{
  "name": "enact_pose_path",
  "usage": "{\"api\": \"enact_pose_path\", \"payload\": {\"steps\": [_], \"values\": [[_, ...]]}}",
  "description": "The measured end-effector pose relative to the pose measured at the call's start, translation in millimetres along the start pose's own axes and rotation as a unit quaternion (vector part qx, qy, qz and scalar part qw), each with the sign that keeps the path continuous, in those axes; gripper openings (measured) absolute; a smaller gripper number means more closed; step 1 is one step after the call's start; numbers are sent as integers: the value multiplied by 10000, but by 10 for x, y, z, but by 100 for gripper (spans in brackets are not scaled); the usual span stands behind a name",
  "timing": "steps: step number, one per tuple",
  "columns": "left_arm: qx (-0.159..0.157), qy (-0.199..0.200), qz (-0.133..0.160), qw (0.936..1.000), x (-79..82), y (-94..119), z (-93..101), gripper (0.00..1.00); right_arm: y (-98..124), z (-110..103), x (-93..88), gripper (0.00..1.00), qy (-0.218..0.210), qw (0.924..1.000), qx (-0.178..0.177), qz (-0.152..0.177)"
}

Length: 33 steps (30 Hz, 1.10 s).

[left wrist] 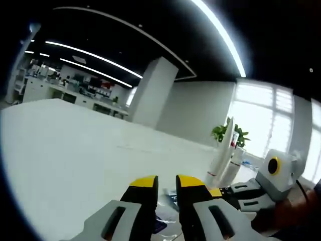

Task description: Arrange the skincare products in the storage area until every visible bottle or jar stands upright without overlapping.

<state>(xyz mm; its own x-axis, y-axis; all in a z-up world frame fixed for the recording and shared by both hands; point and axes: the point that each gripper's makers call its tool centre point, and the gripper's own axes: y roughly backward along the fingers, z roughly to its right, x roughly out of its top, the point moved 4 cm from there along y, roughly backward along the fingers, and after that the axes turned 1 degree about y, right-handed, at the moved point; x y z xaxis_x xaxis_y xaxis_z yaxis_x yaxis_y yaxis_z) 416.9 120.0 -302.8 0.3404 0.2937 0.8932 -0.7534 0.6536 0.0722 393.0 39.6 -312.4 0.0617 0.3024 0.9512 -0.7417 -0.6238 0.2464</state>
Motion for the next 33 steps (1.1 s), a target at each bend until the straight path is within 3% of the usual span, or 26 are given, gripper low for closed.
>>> {"api": "enact_pose_path", "payload": {"steps": [5,10,17,20,25,27,33], "values": [[-44,-27,19,10000,-24,20,68,13,23,21,-12,0,-10,10000,-31,-13],[-58,-25,115,9999,-21,57,107,13,71,42,29,0,-37,9998,-54,182],[-68,-55,167,9998,-34,92,153,13,93,41,-11,0,-86,9999,-36,44],[-87,-70,168,9998,-46,106,184,13,160,43,36,0,-177,9996,-32,229],[-132,-86,199,9997,-63,140,237,13,191,53,47,0,-255,9993,-58,254],[-156,-88,216,9996,-53,134,233,13,206,86,128,0,71,9987,-170,477],[-224,-61,269,9994,-11,115,201,13,238,148,154,0,68,9980,-319,538]]}}
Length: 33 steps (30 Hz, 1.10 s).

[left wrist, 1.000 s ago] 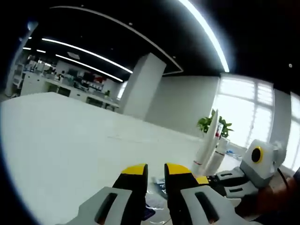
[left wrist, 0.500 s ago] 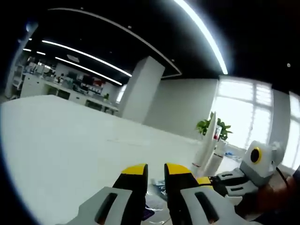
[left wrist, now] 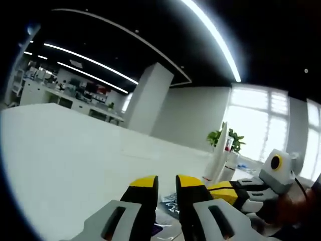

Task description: Arrange the skincare products in the storage area until every visible bottle or jar stands upright without overlapping.

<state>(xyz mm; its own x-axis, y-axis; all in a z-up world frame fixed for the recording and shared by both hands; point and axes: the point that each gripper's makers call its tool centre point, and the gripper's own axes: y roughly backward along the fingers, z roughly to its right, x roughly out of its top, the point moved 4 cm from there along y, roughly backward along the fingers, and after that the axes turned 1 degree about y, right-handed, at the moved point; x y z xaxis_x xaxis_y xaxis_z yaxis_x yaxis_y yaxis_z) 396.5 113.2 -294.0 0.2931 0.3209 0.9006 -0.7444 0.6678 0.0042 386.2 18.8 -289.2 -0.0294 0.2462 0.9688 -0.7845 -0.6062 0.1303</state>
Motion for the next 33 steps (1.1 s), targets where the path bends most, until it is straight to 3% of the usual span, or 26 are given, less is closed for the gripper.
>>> {"api": "enact_pose_path", "payload": {"steps": [8,11,17,27,33], "values": [[-8,26,40,10000,16,-8,-16,13,-28,56,26,0,70,9999,-28,117],[-21,37,42,10000,17,-8,-18,13,-29,40,-28,1,46,10000,-9,-71],[-17,29,39,10000,19,-10,-29,13,-21,-54,34,1,261,9995,35,-160],[-25,15,43,10000,32,-16,-53,13,25,-77,16,0,257,9994,34,-232],[64,113,223,9997,152,-70,-237,14,56,-64,81,0,238,9997,-70,-55]]}}
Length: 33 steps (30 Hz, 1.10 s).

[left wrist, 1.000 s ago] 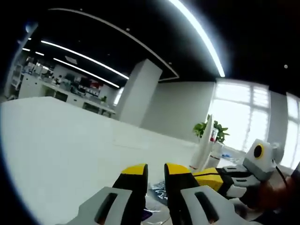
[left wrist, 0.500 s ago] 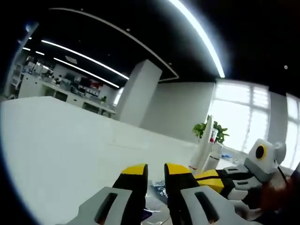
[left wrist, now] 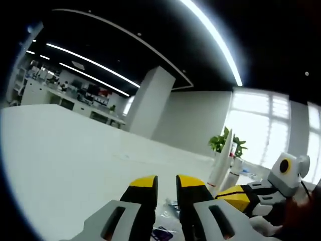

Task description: Arrange the skincare products in the storage area until every visible bottle or jar stands upright without overlapping.

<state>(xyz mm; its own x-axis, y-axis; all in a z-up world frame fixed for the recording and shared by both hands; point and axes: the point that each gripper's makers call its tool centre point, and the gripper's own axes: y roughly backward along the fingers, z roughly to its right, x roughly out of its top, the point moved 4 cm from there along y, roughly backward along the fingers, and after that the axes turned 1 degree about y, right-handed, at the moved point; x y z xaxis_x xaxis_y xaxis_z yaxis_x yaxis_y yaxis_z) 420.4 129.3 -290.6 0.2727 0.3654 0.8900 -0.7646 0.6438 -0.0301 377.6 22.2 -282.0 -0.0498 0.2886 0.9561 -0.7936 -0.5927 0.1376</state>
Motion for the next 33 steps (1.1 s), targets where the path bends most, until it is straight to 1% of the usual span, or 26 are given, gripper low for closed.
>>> {"api": "enact_pose_path", "payload": {"steps": [2,4,6,7,8,11,12,13,17,21,25,30,33], "values": [[29,3,28,10000,25,-37,-40,14,6,8,6,0,1,10000,-21,22],[-24,-20,61,10000,47,-71,-43,14,-11,14,3,0,0,10000,-23,31],[-126,-47,172,9998,86,-97,-35,14,-13,16,10,0,-11,10000,-22,57],[-292,29,226,9993,106,-119,-10,15,-12,16,16,0,-22,10000,-18,71],[-360,118,255,9990,125,-157,-40,16,-14,12,20,0,-27,10000,-8,81],[-365,128,208,9990,121,-244,-76,16,-13,-12,31,0,-40,9999,36,109],[-299,93,158,9994,114,-280,-101,16,-11,-17,36,0,-39,9999,42,122],[-253,5,166,9995,122,-305,-119,16,-11,-15,42,0,-45,9999,44,142],[-241,33,140,9996,138,-406,-204,16,7,5,62,0,-91,9998,43,197],[-196,-27,79,9998,131,-484,-241,16,7,3,61,0,-132,9997,72,212],[-216,-84,57,9997,123,-498,-238,16,12,-16,86,0,-145,9995,111,262],[-264,-67,102,9996,125,-482,-220,16,10,-18,104,0,-144,9994,128,303],[-255,-43,66,9996,110,-474,-222,16,14,-3,98,0,-154,9994,118,295]]}}
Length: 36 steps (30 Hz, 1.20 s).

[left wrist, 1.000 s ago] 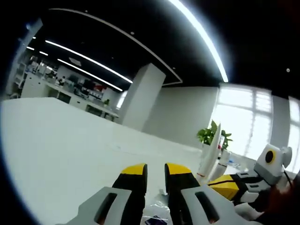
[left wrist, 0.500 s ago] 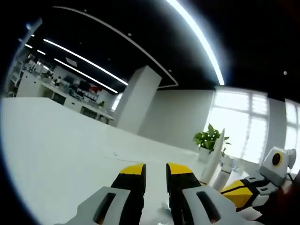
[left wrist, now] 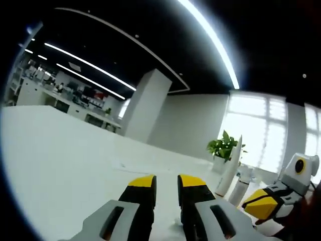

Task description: Arrange the skincare products in the storage area until every visible bottle or jar stands upright without overlapping.

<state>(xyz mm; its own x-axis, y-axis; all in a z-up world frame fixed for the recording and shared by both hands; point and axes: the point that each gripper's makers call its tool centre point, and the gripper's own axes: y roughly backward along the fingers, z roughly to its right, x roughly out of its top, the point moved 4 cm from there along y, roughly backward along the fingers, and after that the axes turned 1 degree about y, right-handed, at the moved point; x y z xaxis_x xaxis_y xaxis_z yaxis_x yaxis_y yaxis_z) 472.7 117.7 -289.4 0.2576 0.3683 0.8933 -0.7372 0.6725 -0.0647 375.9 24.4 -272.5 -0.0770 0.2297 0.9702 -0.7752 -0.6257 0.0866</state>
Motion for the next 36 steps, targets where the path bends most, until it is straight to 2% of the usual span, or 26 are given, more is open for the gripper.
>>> {"api": "enact_pose_path", "payload": {"steps": [8,16,36], "values": [[115,-110,-281,9995,-92,25,43,16,10,11,15,0,-44,10000,1,24],[142,-82,-228,9996,-93,102,77,16,13,-2,33,0,-45,10000,24,53],[246,-4,-441,9987,-159,169,114,16,25,-1,71,0,-27,9999,32,93]]}}
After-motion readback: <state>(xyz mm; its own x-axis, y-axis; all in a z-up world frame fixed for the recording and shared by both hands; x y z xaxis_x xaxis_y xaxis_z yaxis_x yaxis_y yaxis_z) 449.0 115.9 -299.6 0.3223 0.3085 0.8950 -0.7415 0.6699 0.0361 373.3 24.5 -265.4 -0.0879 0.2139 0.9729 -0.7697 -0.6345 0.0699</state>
